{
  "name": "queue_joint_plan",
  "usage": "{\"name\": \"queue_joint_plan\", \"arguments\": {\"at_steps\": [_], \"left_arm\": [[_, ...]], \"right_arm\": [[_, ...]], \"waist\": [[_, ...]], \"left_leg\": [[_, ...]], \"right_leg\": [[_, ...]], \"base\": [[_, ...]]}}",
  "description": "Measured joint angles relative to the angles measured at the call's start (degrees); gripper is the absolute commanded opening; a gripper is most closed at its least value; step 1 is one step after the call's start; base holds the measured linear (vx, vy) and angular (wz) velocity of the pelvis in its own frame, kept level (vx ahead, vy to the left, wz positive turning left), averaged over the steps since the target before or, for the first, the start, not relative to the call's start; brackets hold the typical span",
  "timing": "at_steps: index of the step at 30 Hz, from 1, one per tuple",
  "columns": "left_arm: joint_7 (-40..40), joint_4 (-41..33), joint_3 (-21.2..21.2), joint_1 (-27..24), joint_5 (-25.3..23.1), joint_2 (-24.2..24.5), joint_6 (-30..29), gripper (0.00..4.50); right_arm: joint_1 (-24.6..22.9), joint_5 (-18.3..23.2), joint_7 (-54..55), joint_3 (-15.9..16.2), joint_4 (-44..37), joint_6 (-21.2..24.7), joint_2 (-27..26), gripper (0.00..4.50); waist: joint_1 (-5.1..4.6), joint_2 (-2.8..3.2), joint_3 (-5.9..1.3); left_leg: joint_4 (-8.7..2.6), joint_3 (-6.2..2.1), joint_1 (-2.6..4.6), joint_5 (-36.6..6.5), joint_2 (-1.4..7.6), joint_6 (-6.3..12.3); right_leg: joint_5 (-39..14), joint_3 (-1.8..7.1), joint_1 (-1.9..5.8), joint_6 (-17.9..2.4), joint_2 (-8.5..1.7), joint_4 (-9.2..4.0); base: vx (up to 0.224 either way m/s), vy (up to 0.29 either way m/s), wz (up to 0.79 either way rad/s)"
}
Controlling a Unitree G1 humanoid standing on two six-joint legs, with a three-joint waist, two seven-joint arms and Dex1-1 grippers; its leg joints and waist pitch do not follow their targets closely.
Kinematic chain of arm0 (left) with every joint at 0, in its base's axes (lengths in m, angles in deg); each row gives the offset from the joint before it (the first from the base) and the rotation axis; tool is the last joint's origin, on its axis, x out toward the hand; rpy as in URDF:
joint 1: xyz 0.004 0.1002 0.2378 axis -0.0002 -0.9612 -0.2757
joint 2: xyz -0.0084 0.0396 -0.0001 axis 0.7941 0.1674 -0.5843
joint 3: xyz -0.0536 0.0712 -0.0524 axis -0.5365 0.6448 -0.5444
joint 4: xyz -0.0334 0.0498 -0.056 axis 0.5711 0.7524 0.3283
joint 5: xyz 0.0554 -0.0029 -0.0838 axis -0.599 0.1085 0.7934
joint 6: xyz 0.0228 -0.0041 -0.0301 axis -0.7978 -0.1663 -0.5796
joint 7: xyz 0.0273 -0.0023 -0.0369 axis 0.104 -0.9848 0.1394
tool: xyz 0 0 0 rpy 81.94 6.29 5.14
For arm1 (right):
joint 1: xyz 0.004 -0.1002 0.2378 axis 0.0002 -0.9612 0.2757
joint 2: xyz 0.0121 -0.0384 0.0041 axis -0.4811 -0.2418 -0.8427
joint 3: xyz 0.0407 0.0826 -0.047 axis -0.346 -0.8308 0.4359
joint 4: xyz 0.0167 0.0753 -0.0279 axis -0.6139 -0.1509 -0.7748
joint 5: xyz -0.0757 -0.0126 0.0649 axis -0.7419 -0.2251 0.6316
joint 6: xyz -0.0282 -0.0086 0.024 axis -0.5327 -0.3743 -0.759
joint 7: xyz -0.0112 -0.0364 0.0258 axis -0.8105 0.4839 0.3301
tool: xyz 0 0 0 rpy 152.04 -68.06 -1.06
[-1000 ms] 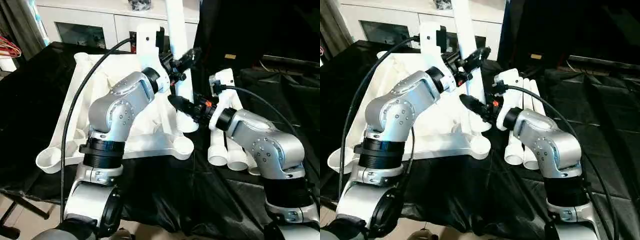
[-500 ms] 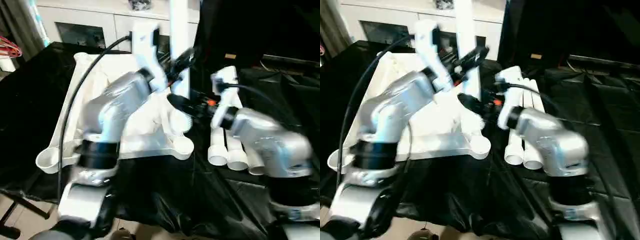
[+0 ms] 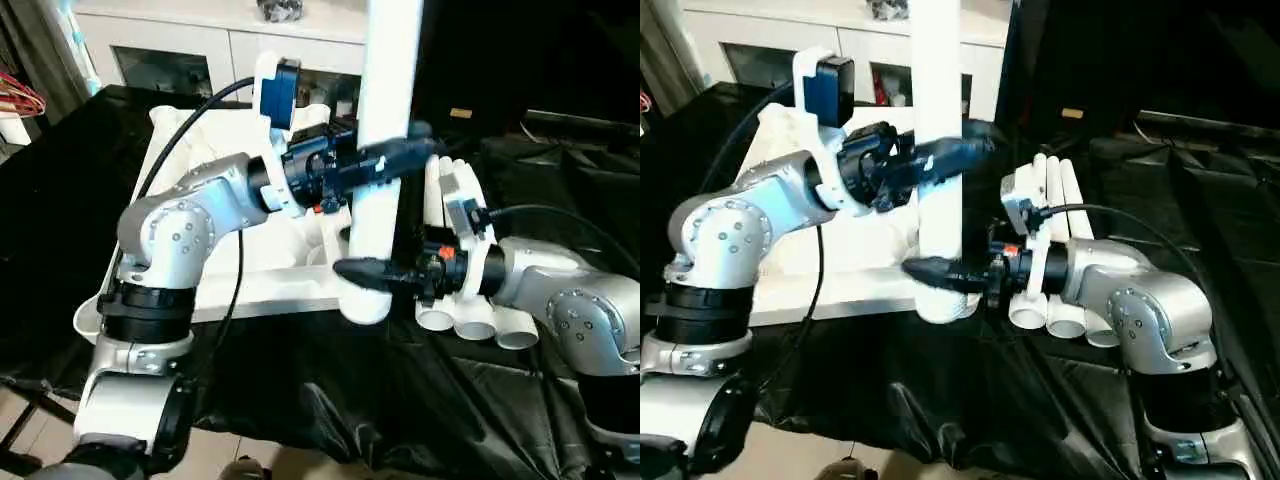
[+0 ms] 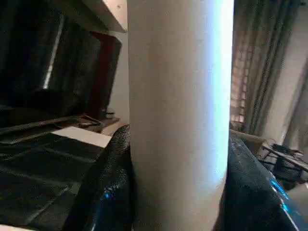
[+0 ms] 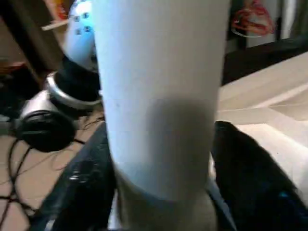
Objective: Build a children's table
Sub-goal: Pick table leg
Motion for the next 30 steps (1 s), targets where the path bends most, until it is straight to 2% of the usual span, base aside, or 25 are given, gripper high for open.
{"name": "queue_joint_plan", "arguments": {"at_steps": [2,7,8,11,12,14,18,19,23,25,30], "left_arm": [[-0.6,0.0,0.0,0.0,0.6,0.2,-0.4,1.88],[-1.9,-0.1,0.1,-0.1,1.0,0.8,-1.4,1.88],[-2.0,-0.1,0.1,-0.2,1.1,0.9,-1.5,1.88],[-2.0,-0.1,0.0,-0.7,1.2,0.9,-1.5,1.88],[-1.7,-0.1,0.0,-0.7,1.2,0.7,-1.2,2.23],[-0.6,-0.1,-0.1,-0.7,1.2,0.2,-0.8,2.58],[2.9,0.1,-0.4,-0.7,-0.8,-1.0,1.2,2.80],[4.5,0.0,-0.3,-0.7,-2.2,-1.4,2.4,3.02],[19.4,3.4,1.3,0.1,-13.1,-5.1,7.9,3.04],[27.7,5.8,1.2,1.7,-16.2,-6.5,8.6,3.04],[38.7,7.2,-0.9,3.7,-19.0,-9.0,8.4,3.04]], "right_arm": [[-0.1,0.7,-0.4,0.0,-0.4,0.3,0.1,2.50],[-0.4,1.0,-0.4,0.8,-1.4,0.4,0.1,2.28],[-0.5,0.9,-0.4,0.9,-1.5,0.4,0.0,2.08],[-0.9,0.7,-0.2,1.0,-1.7,0.1,-0.2,2.03],[-1.0,0.7,0.1,1.0,-1.7,-0.2,-0.3,1.99],[-1.0,0.5,0.9,1.0,-1.7,-0.6,-0.6,1.96],[-1.0,-2.1,6.6,0.9,-1.4,-2.4,-3.3,1.94],[-0.8,-3.0,8.4,0.8,-1.0,-3.0,-4.0,1.94],[2.6,-8.2,19.0,-1.4,3.4,-5.2,-8.1,1.93],[3.1,-10.6,23.5,-2.0,5.1,-5.8,-9.3,1.93],[3.1,-11.9,28.0,-2.3,5.5,-5.8,-11.9,1.93]], "waist": [[0.02,0.00,0.00],[0.01,0.00,0.00],[0.01,0.00,0.00],[0.02,0.00,0.00],[0.02,0.00,0.00],[0.02,0.00,0.00],[-0.01,0.02,-0.01],[-0.03,0.02,-0.01],[0.02,0.02,-0.01],[0.05,0.01,-0.01],[-0.17,0.05,-0.01]], "left_leg": [[0.00,0.00,-0.01,0.0,0.00,0.00],[0.00,0.00,-0.02,0.0,0.00,0.00],[0.00,0.00,-0.02,0.0,0.00,0.00],[0.00,0.00,-0.02,0.0,0.00,0.00],[0.00,0.00,-0.02,0.0,0.00,0.00],[0.00,0.00,-0.02,0.0,0.00,0.00],[0.00,0.00,-0.01,0.0,0.00,-0.03],[0.00,0.00,0.00,0.0,0.01,-0.03],[0.00,0.00,0.00,0.1,0.01,-0.08],[0.00,0.00,-0.05,0.1,0.04,-0.11],[0.00,-0.01,-0.24,0.1,0.04,-0.09]], "right_leg": [[0.0,0.00,0.01,0.0,0.00,0.00],[0.0,0.00,0.00,0.0,0.00,-0.01],[0.0,0.00,0.00,0.0,0.00,-0.02],[0.0,0.00,0.00,0.0,0.00,-0.02],[0.0,0.00,0.00,0.0,0.00,-0.02],[0.0,0.00,0.01,0.0,0.00,-0.01],[0.0,0.00,0.01,0.0,0.00,-0.01],[0.0,0.00,0.02,0.0,0.00,0.00],[0.0,0.00,0.05,0.2,0.00,-0.01],[-0.1,-0.02,0.04,0.3,0.00,-0.01],[0.0,-0.02,-0.10,0.1,0.01,-0.05]], "base": [[0.000,0.000,0.00],[0.000,0.000,0.00],[0.000,0.000,0.00],[0.000,0.000,0.00],[0.000,0.000,0.00],[0.000,0.000,0.00],[0.000,0.000,0.00],[0.000,0.000,0.00],[0.000,0.000,0.00],[0.000,0.000,0.00],[0.000,0.000,0.00]]}}
